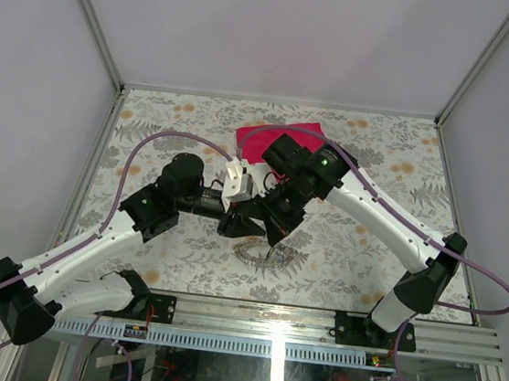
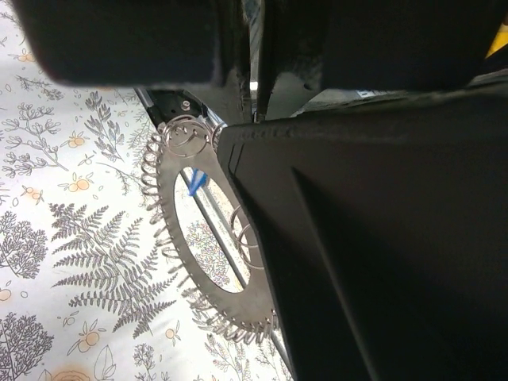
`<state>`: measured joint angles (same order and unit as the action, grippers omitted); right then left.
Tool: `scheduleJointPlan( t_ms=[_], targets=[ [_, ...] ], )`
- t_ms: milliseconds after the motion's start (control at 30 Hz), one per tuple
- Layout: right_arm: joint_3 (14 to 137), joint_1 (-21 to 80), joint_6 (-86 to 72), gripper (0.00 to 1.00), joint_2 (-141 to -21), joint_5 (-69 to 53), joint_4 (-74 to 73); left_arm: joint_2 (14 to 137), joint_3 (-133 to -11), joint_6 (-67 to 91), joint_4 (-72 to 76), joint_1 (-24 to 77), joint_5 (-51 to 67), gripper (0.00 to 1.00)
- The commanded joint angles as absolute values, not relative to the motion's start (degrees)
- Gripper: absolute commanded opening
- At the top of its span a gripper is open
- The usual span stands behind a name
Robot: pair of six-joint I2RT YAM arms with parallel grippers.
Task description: Put the keys on the keyring
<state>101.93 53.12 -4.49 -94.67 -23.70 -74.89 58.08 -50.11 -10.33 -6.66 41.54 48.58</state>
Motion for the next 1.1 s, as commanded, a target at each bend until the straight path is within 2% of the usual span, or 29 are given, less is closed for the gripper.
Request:
scheduleJointPlan(
  t_ms=[0,667,867,1000,1067],
  targets=[
    [105.2,53.0,-4.3,0.0,-90.5,-25.7,-74.2,59.0,-52.7,-13.3,-8.4,41.9,50.2,0.37],
    [105.2,53.1,-3.9,0.0,-87.8,-28.1,-72.2,60.8,-54.4,-13.2,-8.2,41.8,52.5,0.36],
    [105.2,53.0,-3.8,0.0,-87.1,-26.8,-71.7,61.4,-54.3,-13.5,-8.2,41.9,54.2,0.26],
    [105.2,53.0,-3.7,0.0,-86.8,-26.5,-71.5,61.5,-54.5,-13.6,-8.3,41.9,55.1,0.13],
    [105.1,53.1,-3.6,0.0,-86.7,-26.3,-71.4,61.6,-54.7,-13.5,-8.3,41.9,55.9,0.11]
  ],
)
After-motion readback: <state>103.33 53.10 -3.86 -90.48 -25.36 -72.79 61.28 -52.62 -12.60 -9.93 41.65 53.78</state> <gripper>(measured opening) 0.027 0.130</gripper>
